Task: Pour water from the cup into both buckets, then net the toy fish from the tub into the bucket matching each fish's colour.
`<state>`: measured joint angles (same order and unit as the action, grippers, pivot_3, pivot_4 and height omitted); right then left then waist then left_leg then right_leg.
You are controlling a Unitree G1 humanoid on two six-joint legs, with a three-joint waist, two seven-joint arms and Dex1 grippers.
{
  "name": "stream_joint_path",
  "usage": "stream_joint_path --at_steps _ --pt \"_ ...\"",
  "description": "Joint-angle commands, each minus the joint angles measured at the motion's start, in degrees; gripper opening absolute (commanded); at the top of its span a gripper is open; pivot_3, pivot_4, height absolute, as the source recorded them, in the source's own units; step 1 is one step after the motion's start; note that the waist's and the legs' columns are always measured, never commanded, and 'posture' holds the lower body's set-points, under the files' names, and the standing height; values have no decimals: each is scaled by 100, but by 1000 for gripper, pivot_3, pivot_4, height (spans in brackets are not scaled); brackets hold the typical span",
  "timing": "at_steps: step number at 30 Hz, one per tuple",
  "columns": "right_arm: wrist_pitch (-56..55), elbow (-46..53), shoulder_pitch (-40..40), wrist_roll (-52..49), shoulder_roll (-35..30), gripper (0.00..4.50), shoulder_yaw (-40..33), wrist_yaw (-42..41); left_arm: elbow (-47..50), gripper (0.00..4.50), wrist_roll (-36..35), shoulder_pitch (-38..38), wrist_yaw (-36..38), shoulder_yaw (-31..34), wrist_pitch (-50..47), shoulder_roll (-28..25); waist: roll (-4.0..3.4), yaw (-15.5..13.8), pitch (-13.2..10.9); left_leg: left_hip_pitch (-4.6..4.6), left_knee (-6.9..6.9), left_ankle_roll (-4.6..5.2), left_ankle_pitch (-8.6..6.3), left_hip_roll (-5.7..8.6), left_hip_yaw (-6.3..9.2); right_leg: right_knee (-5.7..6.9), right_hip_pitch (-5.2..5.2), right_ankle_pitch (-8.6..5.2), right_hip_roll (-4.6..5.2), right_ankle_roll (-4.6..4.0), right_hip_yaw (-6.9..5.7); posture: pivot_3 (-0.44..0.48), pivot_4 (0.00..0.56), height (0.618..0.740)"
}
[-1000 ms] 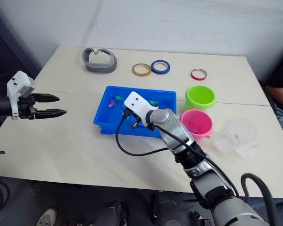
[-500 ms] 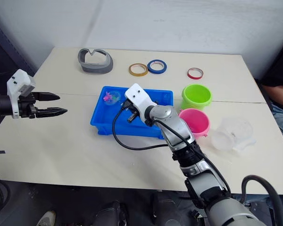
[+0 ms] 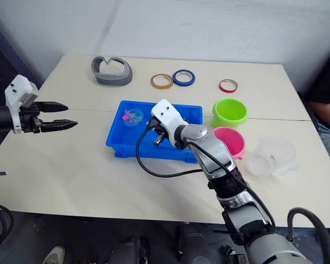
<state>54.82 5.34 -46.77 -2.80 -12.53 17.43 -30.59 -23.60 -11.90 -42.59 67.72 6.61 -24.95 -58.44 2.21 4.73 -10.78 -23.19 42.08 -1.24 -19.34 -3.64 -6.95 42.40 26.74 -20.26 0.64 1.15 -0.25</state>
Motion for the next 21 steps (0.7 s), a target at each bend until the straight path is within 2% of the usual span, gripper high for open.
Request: stream_joint_path --at_steps 1,11,21 --pt "281 659 45 -245 -343 0 -378 -174 46 3596 -213 -278 128 41 10 123 0 -18 0 -1 0 0 0 0 0 -1 0 0 0 0 0 0 150 693" --pt "1423 2184 416 -1008 -1564 0 -1082 -547 -601 3596 -117 -1162 477 -496 326 933 -1 -146 -1 -5 -7 3 -2 0 1 -18 -1 0 -1 0 -3 0 150 693" --pt "2775 3687 891 -1830 -2646 0 -2241 -670 -1999 3596 149 -2260 958 -1050 1149 2037 -3 -174 -2 -7 -15 3 -2 2 1 -30 -1 0 -2 0 -4 0 150 693"
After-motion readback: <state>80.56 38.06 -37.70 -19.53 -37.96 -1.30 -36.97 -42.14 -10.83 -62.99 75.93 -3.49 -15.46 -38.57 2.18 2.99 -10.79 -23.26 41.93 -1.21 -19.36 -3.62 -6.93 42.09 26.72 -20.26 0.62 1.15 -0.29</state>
